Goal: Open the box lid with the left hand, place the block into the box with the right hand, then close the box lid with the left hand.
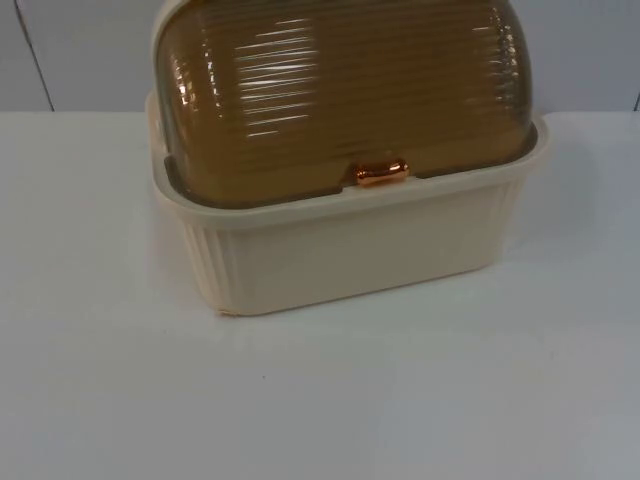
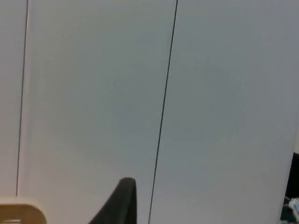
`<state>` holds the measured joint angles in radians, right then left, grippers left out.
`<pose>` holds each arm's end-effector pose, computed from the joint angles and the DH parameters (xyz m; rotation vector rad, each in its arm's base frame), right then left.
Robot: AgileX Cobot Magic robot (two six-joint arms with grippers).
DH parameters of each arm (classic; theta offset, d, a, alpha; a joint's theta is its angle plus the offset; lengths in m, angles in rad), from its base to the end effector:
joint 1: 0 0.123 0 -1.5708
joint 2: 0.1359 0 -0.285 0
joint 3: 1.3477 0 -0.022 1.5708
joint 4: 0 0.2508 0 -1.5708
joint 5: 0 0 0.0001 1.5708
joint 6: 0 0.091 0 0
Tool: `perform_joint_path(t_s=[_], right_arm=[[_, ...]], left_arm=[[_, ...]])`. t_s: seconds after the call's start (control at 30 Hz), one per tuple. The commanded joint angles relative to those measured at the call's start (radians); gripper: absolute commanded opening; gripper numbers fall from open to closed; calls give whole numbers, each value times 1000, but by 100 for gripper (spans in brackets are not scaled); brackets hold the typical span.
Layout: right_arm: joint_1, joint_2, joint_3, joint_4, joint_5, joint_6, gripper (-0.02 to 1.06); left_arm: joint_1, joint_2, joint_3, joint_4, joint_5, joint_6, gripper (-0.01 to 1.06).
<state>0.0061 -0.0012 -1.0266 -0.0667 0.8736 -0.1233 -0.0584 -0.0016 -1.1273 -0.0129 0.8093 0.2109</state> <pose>-0.1035 -0.0053 0.4179 -0.0711 1.3287 -0.1697 -0.1322 0.0069 0.4399 0.1594 1.1538 0.1216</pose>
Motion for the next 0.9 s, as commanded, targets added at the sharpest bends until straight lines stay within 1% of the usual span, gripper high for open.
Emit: perform_joint_path(t_s=[0.0,0.1,0.2,0.3,0.33,0.37,0.4,0.5,0.53,0.57,0.67,0.7,0.83,0.87], right_arm=[[4,1,0,-10,38,16,105],[39,1,2,-14,108,35,105],[60,1,7,-14,129,40,105],[79,1,29,-14,179,110,105],[79,1,29,-14,179,110,105],[86,1,46,-14,208,123,105],[86,1,62,-12,220,123,105],[86,1,108,-10,234,123,105],[86,1,108,-10,234,123,105],[86,1,138,-10,234,141,105],[86,1,215,-10,235,141,105],[86,1,215,-10,235,141,105],[86,1,321,-10,235,164,105],[86,1,321,-10,235,164,105]], left_arm=[[2,2,7,8,42,-19,104],[-11,2,24,25,112,-23,104],[-26,2,54,13,117,-41,104],[-36,2,131,-4,132,-50,104],[-36,2,131,-4,132,-50,104],[-36,2,182,-6,135,-65,104],[-36,2,201,-10,135,-68,104],[-36,2,305,-29,136,-70,104],[-36,2,305,-29,136,-70,104],[-36,2,333,-32,136,-70,104],[-36,2,422,-32,136,-72,104],[-36,2,422,-32,136,-72,104],[-36,2,474,-30,137,-72,104],[-36,2,474,-30,137,-72,104]])
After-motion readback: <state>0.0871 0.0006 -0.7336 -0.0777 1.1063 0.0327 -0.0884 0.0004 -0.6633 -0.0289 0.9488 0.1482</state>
